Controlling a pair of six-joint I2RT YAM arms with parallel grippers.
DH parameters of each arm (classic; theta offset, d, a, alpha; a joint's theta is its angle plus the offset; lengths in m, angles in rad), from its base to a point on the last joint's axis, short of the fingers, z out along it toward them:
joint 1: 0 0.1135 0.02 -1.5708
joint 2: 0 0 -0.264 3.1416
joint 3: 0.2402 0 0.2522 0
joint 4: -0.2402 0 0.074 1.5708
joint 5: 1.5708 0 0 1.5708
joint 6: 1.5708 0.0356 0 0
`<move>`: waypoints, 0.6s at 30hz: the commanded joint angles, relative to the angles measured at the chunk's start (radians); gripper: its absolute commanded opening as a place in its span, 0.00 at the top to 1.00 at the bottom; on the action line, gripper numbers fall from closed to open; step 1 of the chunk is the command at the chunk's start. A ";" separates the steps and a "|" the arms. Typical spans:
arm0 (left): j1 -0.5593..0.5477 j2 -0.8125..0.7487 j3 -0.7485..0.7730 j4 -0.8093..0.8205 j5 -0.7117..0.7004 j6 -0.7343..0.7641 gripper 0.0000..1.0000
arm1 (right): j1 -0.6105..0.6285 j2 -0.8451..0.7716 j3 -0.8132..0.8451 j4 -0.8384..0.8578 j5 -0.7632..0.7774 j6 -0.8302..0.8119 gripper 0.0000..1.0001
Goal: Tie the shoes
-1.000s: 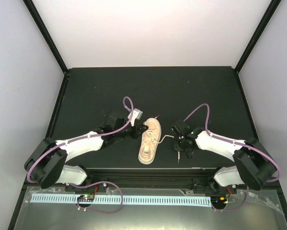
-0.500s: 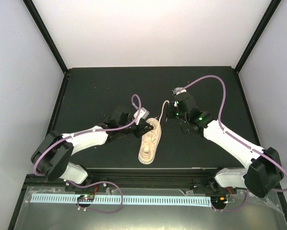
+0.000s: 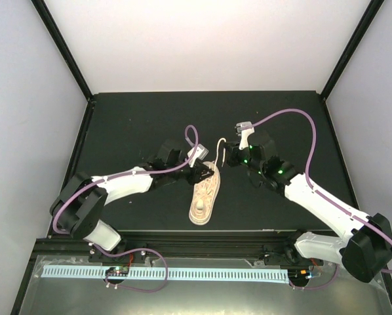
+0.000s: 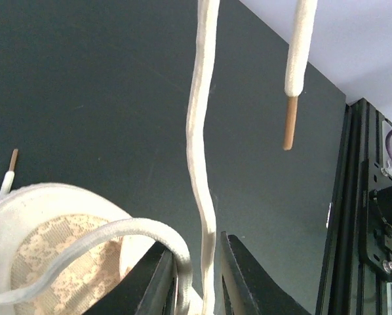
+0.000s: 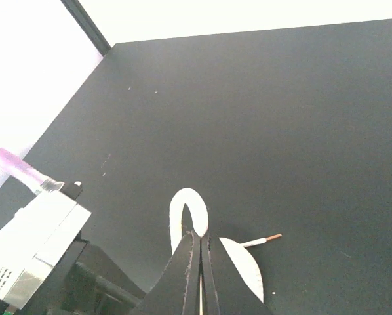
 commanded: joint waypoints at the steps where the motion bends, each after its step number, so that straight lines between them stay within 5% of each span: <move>1: 0.002 0.030 0.062 -0.005 0.043 0.029 0.80 | -0.002 -0.016 -0.002 0.048 -0.022 -0.024 0.98; 18: 0.002 0.083 0.120 -0.039 0.032 0.042 0.78 | -0.001 -0.017 -0.009 0.053 -0.050 -0.037 0.98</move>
